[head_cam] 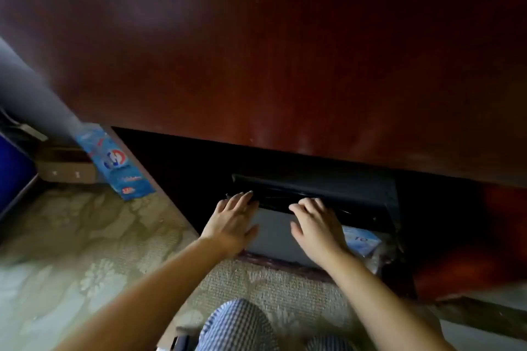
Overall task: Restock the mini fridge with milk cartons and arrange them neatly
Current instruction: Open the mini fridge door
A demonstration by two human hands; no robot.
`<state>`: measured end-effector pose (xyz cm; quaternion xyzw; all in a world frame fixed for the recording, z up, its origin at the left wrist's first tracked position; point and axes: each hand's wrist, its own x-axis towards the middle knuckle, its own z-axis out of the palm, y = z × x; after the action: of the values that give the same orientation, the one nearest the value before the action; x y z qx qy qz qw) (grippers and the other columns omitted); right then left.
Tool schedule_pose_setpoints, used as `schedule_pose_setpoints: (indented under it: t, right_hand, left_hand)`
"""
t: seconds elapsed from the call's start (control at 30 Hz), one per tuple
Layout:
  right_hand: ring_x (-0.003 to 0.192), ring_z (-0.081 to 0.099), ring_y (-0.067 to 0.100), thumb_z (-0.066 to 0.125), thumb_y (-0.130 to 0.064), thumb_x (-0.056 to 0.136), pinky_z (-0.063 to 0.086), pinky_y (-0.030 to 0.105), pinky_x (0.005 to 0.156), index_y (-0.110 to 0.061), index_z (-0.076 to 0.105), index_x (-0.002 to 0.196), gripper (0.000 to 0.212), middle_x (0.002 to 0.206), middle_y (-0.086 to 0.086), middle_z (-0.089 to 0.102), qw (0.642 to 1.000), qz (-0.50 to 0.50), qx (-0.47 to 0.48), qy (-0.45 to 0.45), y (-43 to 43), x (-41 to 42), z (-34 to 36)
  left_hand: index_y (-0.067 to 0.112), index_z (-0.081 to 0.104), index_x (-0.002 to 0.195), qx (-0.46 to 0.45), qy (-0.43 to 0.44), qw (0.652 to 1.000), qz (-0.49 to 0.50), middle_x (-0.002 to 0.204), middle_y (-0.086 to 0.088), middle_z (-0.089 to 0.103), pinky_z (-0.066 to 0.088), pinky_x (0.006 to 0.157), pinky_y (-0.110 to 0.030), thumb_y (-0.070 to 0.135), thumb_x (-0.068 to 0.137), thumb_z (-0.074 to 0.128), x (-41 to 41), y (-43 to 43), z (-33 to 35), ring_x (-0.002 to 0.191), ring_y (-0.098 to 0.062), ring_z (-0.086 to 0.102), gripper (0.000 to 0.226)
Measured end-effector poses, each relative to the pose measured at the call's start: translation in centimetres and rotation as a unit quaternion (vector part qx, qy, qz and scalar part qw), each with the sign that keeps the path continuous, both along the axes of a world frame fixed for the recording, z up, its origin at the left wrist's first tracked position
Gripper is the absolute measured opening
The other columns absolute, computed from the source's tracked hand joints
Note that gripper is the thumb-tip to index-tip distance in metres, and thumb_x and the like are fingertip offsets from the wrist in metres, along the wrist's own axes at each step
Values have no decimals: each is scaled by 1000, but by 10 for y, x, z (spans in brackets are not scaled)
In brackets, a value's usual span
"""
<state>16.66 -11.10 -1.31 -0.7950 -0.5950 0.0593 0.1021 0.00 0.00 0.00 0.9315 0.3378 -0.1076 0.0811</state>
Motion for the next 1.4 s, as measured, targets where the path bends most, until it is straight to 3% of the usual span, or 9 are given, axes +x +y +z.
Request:
schedule_pose_setpoints:
  t: [0.07, 0.13, 0.27, 0.47, 0.67, 0.93, 1.13, 1.27, 1.4]
  right_hand:
    - [96, 63, 28, 78, -23, 69, 52, 38, 73, -15, 69, 101, 35, 102, 3, 64, 998, -12, 55, -32, 6, -2, -26]
    - [98, 65, 27, 81, -24, 64, 54, 39, 76, -15, 70, 103, 42, 106, 4, 66, 996, -24, 77, -39, 13, -6, -51]
    - [115, 53, 25, 74, -28, 73, 46, 43, 96, -16, 64, 118, 48, 121, 4, 62, 982, -33, 173, -73, 27, -12, -91]
    - [120, 51, 26, 44, -30, 82, 31, 46, 104, -17, 59, 123, 46, 122, 2, 61, 956, -54, 257, -134, 39, -19, -121]
    - [119, 53, 28, 65, -23, 78, 29, 47, 104, -16, 61, 118, 41, 118, 5, 63, 930, -75, 320, -166, 48, -24, -137]
    - [117, 57, 31, 77, -22, 69, 38, 53, 103, -13, 64, 113, 46, 113, 8, 65, 928, -129, 297, -183, 46, -41, -129]
    - [116, 57, 32, 76, -22, 69, 42, 50, 100, -13, 63, 113, 46, 110, 6, 65, 945, -136, 228, -192, 42, -43, -118]
    - [123, 51, 31, 68, -20, 77, 35, 49, 106, -14, 59, 120, 44, 117, 7, 62, 954, -130, 197, -187, 39, -48, -113]
    - [133, 41, 28, 63, -21, 83, 23, 49, 113, -17, 52, 128, 47, 131, 5, 54, 961, -109, 177, -181, 16, -60, -116]
  left_hand:
    - [21, 9, 151, 41, -9, 999, 6, 160, -1, 3, 8, 117, -40, 53, 93, 20, 1, 5, -23, 148, -20, 3, 68]
    - [21, 8, 152, 83, -7, 996, 8, 160, -1, 5, 10, 117, -43, 57, 84, 9, 1, 12, -50, 148, -22, 5, 77]
    - [17, 33, 145, 176, -64, 982, 1, 149, -6, 39, 33, 108, -47, 55, 87, 30, 10, 27, -92, 137, -26, 38, 70]
    - [17, 29, 145, 275, -168, 947, -17, 148, -7, 40, 15, 110, -44, 50, 89, 34, 14, 40, -133, 138, -24, 29, 65]
    - [16, 40, 141, 313, -238, 919, -11, 144, -7, 46, 20, 109, -44, 47, 89, 34, 16, 44, -148, 133, -24, 33, 61]
    - [15, 48, 137, 297, -254, 921, 6, 139, -5, 52, 21, 110, -42, 46, 91, 31, 5, 28, -142, 134, -24, 44, 58]
    - [16, 46, 138, 299, -223, 928, 4, 140, -3, 52, 34, 108, -46, 43, 87, 33, -7, 22, -142, 134, -22, 44, 59]
    - [16, 41, 141, 281, -226, 933, 3, 142, -4, 48, 27, 112, -46, 41, 89, 46, -8, 19, -140, 138, -23, 38, 59]
    - [15, 51, 134, 286, -240, 928, -13, 129, -2, 60, 25, 111, -42, 40, 84, 37, -27, 1, -143, 128, -23, 50, 58]
